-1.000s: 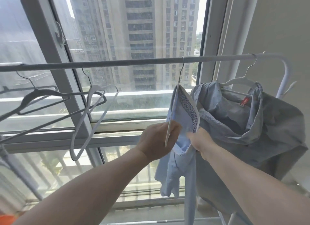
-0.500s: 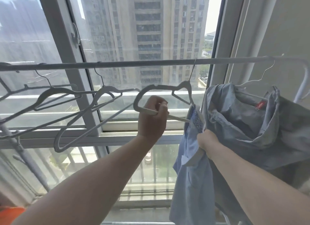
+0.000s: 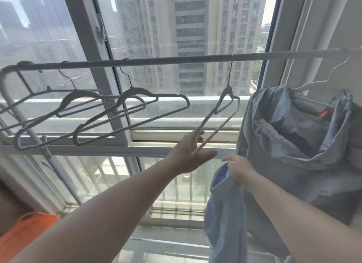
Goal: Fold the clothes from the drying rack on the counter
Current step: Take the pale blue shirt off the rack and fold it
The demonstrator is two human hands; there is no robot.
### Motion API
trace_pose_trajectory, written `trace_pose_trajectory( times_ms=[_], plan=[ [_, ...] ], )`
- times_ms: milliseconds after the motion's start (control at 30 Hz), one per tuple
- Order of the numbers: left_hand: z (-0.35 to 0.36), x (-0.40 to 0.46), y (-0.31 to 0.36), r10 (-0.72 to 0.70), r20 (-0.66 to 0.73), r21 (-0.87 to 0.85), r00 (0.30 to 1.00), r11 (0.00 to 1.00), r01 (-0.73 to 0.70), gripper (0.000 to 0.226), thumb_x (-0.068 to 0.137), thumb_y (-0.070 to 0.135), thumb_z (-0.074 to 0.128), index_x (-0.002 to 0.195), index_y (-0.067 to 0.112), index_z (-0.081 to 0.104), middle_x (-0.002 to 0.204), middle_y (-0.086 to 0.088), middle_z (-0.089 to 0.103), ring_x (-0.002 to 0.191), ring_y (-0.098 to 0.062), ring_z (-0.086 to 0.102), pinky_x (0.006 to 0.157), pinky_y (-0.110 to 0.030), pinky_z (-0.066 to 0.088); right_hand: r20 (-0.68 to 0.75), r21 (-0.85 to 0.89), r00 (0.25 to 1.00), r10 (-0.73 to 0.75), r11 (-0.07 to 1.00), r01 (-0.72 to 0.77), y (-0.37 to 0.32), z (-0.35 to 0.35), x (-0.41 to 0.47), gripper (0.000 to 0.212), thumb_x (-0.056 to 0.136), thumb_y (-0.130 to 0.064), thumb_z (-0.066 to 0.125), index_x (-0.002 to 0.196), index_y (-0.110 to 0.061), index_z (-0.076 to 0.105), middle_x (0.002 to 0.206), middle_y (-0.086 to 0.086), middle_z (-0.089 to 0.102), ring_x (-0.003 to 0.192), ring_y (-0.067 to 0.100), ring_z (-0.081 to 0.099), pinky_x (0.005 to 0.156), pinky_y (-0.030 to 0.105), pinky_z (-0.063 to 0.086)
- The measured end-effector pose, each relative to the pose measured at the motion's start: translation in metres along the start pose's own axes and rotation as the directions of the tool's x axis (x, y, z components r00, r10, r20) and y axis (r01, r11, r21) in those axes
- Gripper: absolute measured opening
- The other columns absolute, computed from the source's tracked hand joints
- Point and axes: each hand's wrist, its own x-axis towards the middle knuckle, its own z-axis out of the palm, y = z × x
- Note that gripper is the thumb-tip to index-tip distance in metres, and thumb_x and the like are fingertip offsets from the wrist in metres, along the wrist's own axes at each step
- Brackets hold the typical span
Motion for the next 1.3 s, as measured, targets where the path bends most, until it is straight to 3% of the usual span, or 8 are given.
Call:
trace_pose_trajectory(
  times_ms=[167,333,533,667,867,1000,1167,1300],
  plan=[
    [0.023,-0.029,-0.023,-0.276,0.205,0.226,0.939,0.947,0.228,0.089,0.085,0.052,0.072,0.158,0.018,0.032,0.158,-0.005,0.04,0.133,-0.025,0.052,0.109,-0.04,0.045,0.185,0.175,0.967,-0.174,0.974,0.142,-0.028,0.01,-0.025,0.039,0.093,-0.004,0.042,0.098,-0.026,0.074,0.092,-0.001,0.069,0.081,0.014,0.064,0.063,0.021,0.049],
    [0.025,-0.081,-0.039,-0.503,0.169,0.223,0.848,0.857,0.464,0.09,0.084,0.059,0.068,0.158,0.022,0.033,0.16,-0.001,0.04,0.136,-0.023,0.05,0.11,-0.04,0.044,0.334,0.442,0.898,-0.288,0.889,0.121,-0.039,0.015,-0.052,0.034,0.096,-0.006,0.046,0.105,-0.022,0.075,0.087,0.007,0.071,0.066,0.011,0.066,0.054,0.019,0.049],
    [0.016,-0.161,-0.039,-0.617,0.09,0.173,0.782,0.783,0.597,0.037,0.08,0.047,0.061,0.114,0.03,0.066,0.113,0.006,0.069,0.103,-0.019,0.066,0.091,-0.044,0.056,0.554,0.53,0.715,-0.427,0.843,0.093,-0.066,0.059,-0.093,0.032,0.085,-0.014,0.053,0.104,-0.022,0.078,0.1,0.019,0.075,0.088,0.03,0.072,0.082,0.042,0.059],
    [-0.018,-0.215,-0.032,-0.68,0.009,0.268,0.733,0.708,0.653,0.016,0.09,0.02,0.054,0.105,0.02,0.059,0.103,-0.002,0.065,0.099,-0.026,0.061,0.075,-0.032,0.047,0.638,0.481,0.596,-0.488,0.857,0.186,-0.099,0.098,-0.131,0.033,0.092,-0.008,0.051,0.103,-0.024,0.078,0.095,0.009,0.077,0.085,0.022,0.074,0.073,0.033,0.06],
    [-0.093,-0.306,-0.056,-0.743,-0.208,0.127,0.637,0.625,0.77,0.041,0.067,0.03,0.035,0.099,0.022,0.059,0.097,0.001,0.065,0.095,-0.025,0.061,0.078,-0.036,0.045,0.6,0.465,0.503,-0.622,0.783,0.414,-0.172,0.151,-0.169,0.025,0.086,-0.007,0.069,0.105,-0.022,0.075,0.092,0.006,0.072,0.079,0.019,0.067,0.074,0.032,0.054],
    [-0.146,-0.377,-0.113,-0.774,-0.292,-0.035,0.562,0.596,0.802,0.037,0.071,0.041,0.047,0.101,0.034,0.068,0.102,0.011,0.073,0.104,-0.018,0.068,0.093,-0.047,0.055,0.599,0.487,0.457,-0.658,0.752,0.445,-0.235,0.208,-0.211,0.025,0.081,-0.008,0.072,0.101,-0.023,0.073,0.088,0.009,0.068,0.074,0.019,0.064,0.068,0.027,0.051],
    [-0.214,-0.448,-0.101,-0.818,-0.273,-0.135,0.506,0.553,0.822,0.01,0.087,0.024,0.068,0.096,0.023,0.064,0.092,0.009,0.07,0.074,0.01,0.063,0.073,-0.013,0.052,0.54,0.519,0.428,-0.725,0.687,0.508,-0.301,0.282,-0.271,0.028,0.061,-0.027,0.061,0.086,-0.028,0.074,0.088,0.006,0.073,0.082,0.024,0.068,0.076,0.037,0.054],
    [-0.263,-0.515,-0.113,-0.816,-0.269,-0.174,0.511,0.563,0.808,0.039,0.078,0.031,0.087,0.105,0.03,0.059,0.098,0.015,0.069,0.085,0.008,0.065,0.079,-0.018,0.055,0.514,0.511,0.375,-0.771,0.626,0.589,-0.347,0.356,-0.322,0.03,0.071,-0.029,0.055,0.088,-0.016,0.075,0.077,0.005,0.071,0.077,0.023,0.066,0.071,0.038,0.052]
  ],
)
